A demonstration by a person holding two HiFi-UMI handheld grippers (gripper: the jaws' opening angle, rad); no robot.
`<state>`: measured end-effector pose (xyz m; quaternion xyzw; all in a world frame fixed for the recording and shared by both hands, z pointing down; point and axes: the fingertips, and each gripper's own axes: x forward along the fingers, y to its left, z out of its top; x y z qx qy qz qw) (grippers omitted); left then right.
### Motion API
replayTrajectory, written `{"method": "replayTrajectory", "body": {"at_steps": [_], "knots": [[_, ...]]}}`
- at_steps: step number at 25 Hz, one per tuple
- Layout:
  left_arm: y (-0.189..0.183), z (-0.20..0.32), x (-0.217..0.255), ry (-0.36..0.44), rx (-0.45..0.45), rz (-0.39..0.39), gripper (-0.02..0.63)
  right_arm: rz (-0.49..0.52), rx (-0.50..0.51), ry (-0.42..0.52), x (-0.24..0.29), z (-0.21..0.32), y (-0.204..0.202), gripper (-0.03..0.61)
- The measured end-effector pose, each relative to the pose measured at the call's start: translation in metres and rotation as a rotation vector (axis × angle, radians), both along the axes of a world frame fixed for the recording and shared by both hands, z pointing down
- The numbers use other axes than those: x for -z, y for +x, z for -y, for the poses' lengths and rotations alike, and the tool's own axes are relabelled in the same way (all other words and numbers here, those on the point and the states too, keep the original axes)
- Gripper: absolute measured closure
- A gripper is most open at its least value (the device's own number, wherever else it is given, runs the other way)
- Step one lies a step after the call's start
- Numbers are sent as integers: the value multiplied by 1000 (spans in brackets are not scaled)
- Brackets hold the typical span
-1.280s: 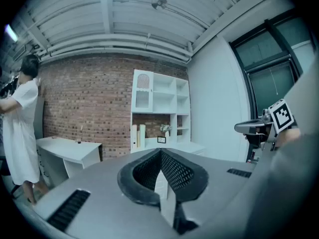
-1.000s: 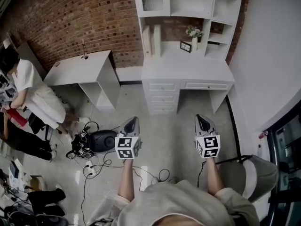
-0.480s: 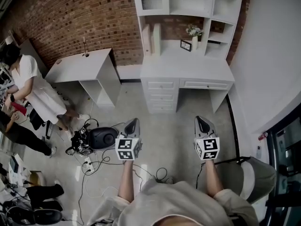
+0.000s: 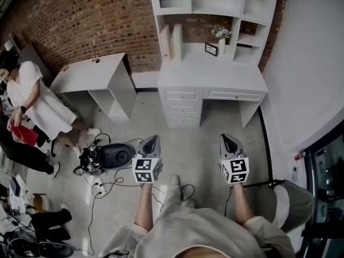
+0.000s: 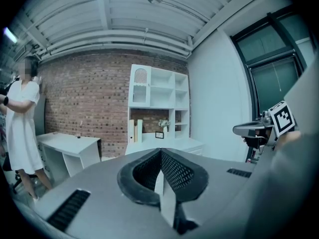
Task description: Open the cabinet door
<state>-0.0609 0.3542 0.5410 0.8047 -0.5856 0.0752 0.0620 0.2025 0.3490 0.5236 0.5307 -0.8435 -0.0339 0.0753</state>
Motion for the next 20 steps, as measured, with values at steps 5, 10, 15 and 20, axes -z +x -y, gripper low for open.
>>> {"method": "replayTrajectory", "body": {"at_steps": [5,10,15,20], "knots": [[1,31,-4,-8,-9,-6,588,-7,3,-3,-3,27,-2,566],[1,79,-10,-8,-28,-15,588,-15,-5,-6,-10,69,-4,566],[-3,139,-14,-11,-45,-29,588,-31,-17,-5,-9,122,-11,566],[-9,205,-10,-8,-70,-43,588,-47,-33,-6,-4,182,-20,566]]}}
